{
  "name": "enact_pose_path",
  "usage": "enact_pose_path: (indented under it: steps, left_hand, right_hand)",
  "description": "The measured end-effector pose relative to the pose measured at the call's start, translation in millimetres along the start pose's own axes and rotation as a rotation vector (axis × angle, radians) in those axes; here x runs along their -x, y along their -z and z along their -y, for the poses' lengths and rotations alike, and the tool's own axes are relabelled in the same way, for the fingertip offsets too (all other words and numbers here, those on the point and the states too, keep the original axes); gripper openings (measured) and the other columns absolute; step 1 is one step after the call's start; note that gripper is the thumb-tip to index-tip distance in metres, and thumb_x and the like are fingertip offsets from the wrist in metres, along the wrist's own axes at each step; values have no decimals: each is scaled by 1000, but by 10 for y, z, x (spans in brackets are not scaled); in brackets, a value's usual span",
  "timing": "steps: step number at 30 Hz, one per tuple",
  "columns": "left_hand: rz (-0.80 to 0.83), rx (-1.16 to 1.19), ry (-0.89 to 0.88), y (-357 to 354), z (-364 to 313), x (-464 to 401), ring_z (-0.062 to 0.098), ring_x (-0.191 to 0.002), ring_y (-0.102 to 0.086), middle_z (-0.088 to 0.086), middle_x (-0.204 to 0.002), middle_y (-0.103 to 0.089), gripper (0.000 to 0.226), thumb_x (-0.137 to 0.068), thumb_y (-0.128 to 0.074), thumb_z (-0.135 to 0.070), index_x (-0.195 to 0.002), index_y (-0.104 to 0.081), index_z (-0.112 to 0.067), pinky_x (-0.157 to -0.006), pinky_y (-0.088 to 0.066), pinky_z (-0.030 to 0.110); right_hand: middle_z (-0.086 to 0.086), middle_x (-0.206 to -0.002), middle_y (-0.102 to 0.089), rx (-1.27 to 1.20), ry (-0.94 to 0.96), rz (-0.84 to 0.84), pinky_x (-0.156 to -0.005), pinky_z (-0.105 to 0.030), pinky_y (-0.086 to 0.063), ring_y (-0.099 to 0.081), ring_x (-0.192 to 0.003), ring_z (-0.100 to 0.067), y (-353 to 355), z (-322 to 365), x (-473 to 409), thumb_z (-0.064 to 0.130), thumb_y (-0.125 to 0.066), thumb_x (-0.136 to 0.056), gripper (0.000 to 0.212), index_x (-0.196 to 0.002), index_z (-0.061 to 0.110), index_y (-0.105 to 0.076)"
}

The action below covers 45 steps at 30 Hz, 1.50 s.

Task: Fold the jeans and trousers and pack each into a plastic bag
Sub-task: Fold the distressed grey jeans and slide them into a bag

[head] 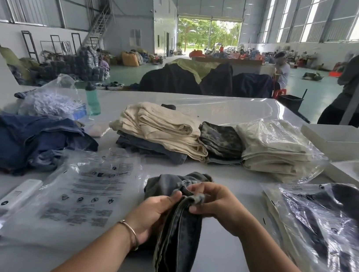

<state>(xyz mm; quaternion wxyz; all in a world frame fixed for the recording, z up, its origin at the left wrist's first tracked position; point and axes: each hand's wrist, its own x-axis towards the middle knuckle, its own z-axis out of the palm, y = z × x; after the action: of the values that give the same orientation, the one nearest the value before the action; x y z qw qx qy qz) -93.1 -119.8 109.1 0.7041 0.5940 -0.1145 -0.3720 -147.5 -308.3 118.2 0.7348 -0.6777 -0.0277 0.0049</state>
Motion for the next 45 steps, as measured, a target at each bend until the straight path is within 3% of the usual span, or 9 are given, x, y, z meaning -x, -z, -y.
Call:
enact_pose_path:
  steps: [5, 8, 17, 23, 29, 35, 40, 42, 45]
  left_hand:
    - [-235, -273, -43, -68, 32, 58, 22, -65, -58, 11, -70, -63, 8, -78, -68, -14, -74, -70, -7, -59, -44, 25]
    - [-354, -208, -60, -6, 30, 82, 25, -69, -59, 13, -70, -63, 27, -78, -53, 4, -63, -71, -10, -64, -47, 31]
    - [-188, -247, -152, -92, 41, 292, 21, -83, -68, 10, -92, -72, 33, -79, -69, -37, -96, -72, -9, -78, -53, 38]
    - [-300, -846, -285, -68, 85, 354, 3, -66, -56, -9, -70, -63, 27, -66, -85, -19, -85, -65, -18, -65, -45, 18]
    - [-270, -1007, -332, 98, 48, 573, 2, -53, -42, -13, -56, -53, 27, -68, -63, 0, -74, -60, -26, -52, -34, 16]
    - [-391, -1070, -365, 500, -106, 1105, 29, -71, -55, 9, -77, -61, 31, -68, -54, 1, -78, -59, -27, -62, -44, 38]
    - [-638, -1081, -465, 962, -371, 1539, 24, -72, -57, -2, -76, -63, 33, -59, -50, -6, -78, -60, -30, -65, -45, 32]
    - [-757, -1092, -525, 1279, -491, 1649, 13, -70, -57, -7, -77, -64, 36, -60, -54, 1, -78, -61, -31, -64, -44, 21]
    - [-914, -1028, -583, 1807, -636, 1746, 15, -70, -58, -7, -74, -64, 37, -63, -58, 7, -68, -62, -29, -64, -43, 19]
  right_hand:
    - [-13, -106, -61, 103, -21, 102, -72, -24, -53, -64, -91, -13, -37, -61, 42, -19, -71, -68, 31, -70, 10, -61]
    - [-7, -121, -64, -49, -127, 146, -89, -38, -53, -62, -109, -25, 67, -107, 72, -8, -69, -75, 15, -81, 6, -66]
    - [10, -131, -51, 790, 202, -153, -104, -40, -37, -41, -125, -14, -142, -60, -73, 31, -85, -66, 30, -62, 46, -60]
    - [14, -127, -54, 670, 118, 98, -98, -34, -40, -49, -114, -1, -234, -106, 14, 37, -73, -81, 25, -59, 36, -60]
    - [18, -141, -44, 1298, 140, 286, -113, -48, -4, -24, -139, -5, -187, -235, -65, 41, -76, -69, 34, -98, 29, -64]
    - [12, -154, -24, 1418, 270, 386, -117, -52, 5, -4, -146, -13, -534, -360, -273, 39, -71, -76, 41, -116, 35, -62]
    - [17, -114, -63, 1058, 226, 528, -101, -29, -41, -55, -105, 3, -1046, -182, -528, 32, -75, -71, 51, -120, 33, -62]
    - [25, -102, -64, 873, 215, 551, -84, -9, -44, -57, -93, 12, -1197, -166, -631, 18, -76, -68, 55, -120, 31, -63]
    - [14, -102, -69, 928, 300, 480, -81, -15, -47, -62, -93, 0, -1368, -291, -829, 14, -71, -71, 44, -113, 26, -66]
